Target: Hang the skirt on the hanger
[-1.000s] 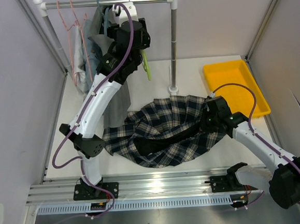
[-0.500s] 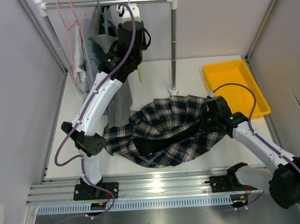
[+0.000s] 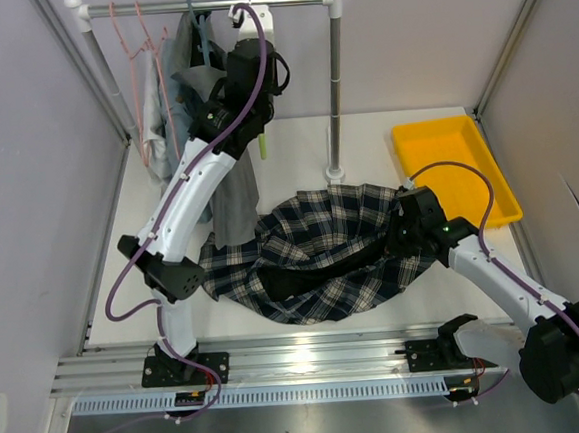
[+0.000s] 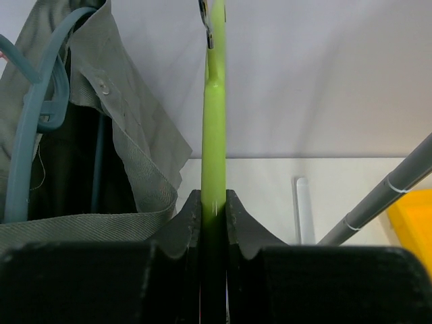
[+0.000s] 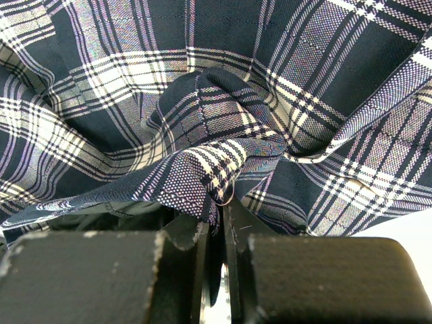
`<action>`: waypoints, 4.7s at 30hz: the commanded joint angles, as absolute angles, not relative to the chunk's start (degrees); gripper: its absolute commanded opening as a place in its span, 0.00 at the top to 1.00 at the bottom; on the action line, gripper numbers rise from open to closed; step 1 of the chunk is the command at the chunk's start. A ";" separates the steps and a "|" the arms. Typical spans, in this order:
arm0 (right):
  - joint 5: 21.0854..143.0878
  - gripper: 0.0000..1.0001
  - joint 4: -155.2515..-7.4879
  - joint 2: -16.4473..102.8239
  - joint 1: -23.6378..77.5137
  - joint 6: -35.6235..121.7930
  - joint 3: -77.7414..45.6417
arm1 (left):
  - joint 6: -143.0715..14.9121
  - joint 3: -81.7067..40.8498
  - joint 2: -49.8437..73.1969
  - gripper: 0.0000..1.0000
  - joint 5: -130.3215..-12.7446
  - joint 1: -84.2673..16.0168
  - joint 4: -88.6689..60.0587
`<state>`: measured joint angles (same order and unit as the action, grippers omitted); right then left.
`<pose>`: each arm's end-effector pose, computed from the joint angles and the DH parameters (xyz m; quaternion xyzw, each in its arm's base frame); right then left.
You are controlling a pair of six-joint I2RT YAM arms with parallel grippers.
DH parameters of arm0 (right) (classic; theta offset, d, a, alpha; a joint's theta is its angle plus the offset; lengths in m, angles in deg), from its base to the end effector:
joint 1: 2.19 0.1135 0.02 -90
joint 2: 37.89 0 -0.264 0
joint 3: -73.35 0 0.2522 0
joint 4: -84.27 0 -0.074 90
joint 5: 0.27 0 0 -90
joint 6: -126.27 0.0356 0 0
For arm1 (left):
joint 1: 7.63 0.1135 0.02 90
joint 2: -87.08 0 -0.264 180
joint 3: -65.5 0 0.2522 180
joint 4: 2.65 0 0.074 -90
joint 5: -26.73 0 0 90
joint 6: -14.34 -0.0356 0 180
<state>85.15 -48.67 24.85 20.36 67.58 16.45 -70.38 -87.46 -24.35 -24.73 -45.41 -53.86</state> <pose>0.1984 0.0855 0.2352 0.0597 0.9455 0.1777 0.2663 0.3342 -0.2310 0.5093 -0.0025 0.7522 0.0112 0.6589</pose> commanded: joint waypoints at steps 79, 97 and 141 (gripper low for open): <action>88.15 1.00 -41.71 26.97 22.86 63.16 7.11 | -78.73 -22.97 35.32 1.00 -83.93 -52.27 -65.45; 92.18 1.00 -36.45 26.00 26.54 63.16 -0.79 | -78.82 -19.80 31.01 1.00 -85.95 -53.15 -60.53; 97.73 1.00 -32.31 26.62 35.25 65.80 -7.48 | -73.99 -12.34 24.42 1.00 -84.54 -54.56 -42.43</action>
